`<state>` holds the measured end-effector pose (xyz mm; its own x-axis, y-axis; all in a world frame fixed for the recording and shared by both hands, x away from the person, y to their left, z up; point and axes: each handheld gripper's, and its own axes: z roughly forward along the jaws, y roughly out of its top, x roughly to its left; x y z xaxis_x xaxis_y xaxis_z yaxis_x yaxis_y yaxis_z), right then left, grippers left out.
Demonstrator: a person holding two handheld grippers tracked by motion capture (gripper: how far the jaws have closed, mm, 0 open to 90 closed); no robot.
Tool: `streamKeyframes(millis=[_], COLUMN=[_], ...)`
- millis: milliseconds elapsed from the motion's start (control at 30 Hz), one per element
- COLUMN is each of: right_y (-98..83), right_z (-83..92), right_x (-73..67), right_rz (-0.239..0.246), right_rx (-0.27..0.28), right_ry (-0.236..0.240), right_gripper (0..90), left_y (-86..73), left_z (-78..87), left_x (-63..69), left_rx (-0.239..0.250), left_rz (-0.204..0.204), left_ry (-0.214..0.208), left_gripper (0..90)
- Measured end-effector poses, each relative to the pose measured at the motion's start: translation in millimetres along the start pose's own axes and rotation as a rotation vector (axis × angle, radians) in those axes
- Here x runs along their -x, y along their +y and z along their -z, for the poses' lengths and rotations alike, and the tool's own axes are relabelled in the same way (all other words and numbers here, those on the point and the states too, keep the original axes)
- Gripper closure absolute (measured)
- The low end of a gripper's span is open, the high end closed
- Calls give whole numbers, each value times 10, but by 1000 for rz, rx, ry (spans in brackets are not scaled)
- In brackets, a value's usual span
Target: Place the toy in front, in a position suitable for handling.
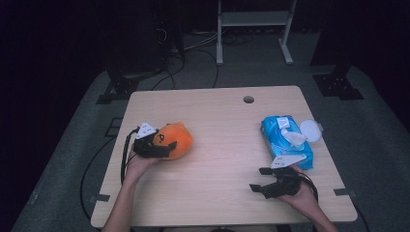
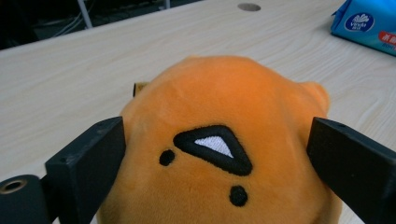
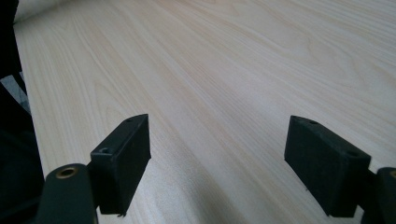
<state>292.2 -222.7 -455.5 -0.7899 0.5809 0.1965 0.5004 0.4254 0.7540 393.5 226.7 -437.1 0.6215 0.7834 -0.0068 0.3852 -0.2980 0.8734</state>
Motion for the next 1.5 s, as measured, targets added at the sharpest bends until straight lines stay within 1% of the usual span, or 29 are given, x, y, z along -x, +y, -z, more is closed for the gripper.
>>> streamKeyframes(millis=[33, 67, 100, 233, 300, 367, 467, 500, 533, 567, 600, 633, 700, 800, 867, 933, 1033, 1067, 1133, 1167, 1200, 1233, 1267, 1300, 1367, 1400, 1433, 1467, 1500], right_y=[0, 0, -1, 1, 1, 1, -3, -4, -4, -4, -5, -5, -6, -6, -5, -4, -4, -4, -4, -3, -2, -1, -2, -2, -2, -2, -1, -1, -1], right_z=[1, 1, 5, 5, 11, 19, 24, 29, 30, 30, 32, 36, 42, 45, 49, 52, 52, 52, 49, 49, 51, 53, 54, 54, 52, 53, 57, 59, 63], right_x=[-2, -2, -4, 5, 9, 9, 10, 11, 12, 12, 13, 17, 21, 22, 21, 18, 17, 17, 20, 22, 24, 23, 25, 27, 30, 29, 28, 27, 28], right_rz=[2, 2, 3, 2, -1, -1, 0, 3, 2, 2, 3, 5, 3, 2, 2, 2, 3, 3, 4, 5, 4, 1, 1, 1, 1, 1, 1, 2, 4], right_rx=[-1, -1, 0, 0, 1, 3, 7, 5, 5, 5, 6, 7, 10, 12, 12, 12, 12, 12, 12, 12, 13, 14, 15, 16, 15, 16, 16, 17, 19], right_ry=[-1, -1, 0, -4, -7, -7, -7, -5, -4, -4, -4, -3, -3, -2, -3, -3, -1, -1, -1, -3, -3, -3, -4, -4, -4, -5, -5, -6, -6], right_gripper=[217, 217, 223, 224, 227, 228, 228, 228, 228, 228, 228, 228, 228, 228, 228, 228, 228, 228, 228, 228, 228, 228, 228, 228, 228, 228, 228, 228, 228], left_y=[0, 0, -9, -13, -5, -1, 10, 13, 18, 18, 24, 29, 39, 45, 54, 60, 98, 98, 147, 167, 167, 212, 212, 258, 305, 325, 325, 345, 382], left_z=[1, 1, -1, 18, 26, 29, 44, 51, 62, 62, 69, 75, 92, 108, 133, 141, 212, 212, 275, 298, 298, 343, 343, 374, 388, 390, 390, 390, 389], left_x=[3, 3, 9, 24, 36, 43, 48, 44, 40, 40, 38, 42, 51, 48, 42, 40, 31, 31, 40, 47, 47, 81, 81, 128, 189, 222, 222, 250, 307], left_rx=[-14, -14, -38, -47, -52, -51, -51, -45, -37, -37, -30, -23, 5, 19, 39, 45, 102, 102, 136, 148, 148, 176, 176, 197, 207, 211, 211, 213, 225], left_rz=[6, 6, -7, -31, -37, -38, -17, -15, -5, -5, 0, 2, 9, 21, 33, 32, 74, 74, 86, 87, 87, 90, 90, 88, 68, 63, 63, 55, 55], left_ry=[1, 1, 0, 10, 18, 20, 19, 18, 16, 16, 13, 10, 6, -2, -16, -15, -28, -28, -33, -38, -38, -50, -50, -70, -79, -89, -89, -101, -126], left_gripper=[49, 55, 64, 164, 217, 248, 266, 304, 315, 331, 331, 360, 385, 409, 422, 425, 425, 425, 425, 425, 425, 424, 424, 424, 424, 425, 425, 425, 425])
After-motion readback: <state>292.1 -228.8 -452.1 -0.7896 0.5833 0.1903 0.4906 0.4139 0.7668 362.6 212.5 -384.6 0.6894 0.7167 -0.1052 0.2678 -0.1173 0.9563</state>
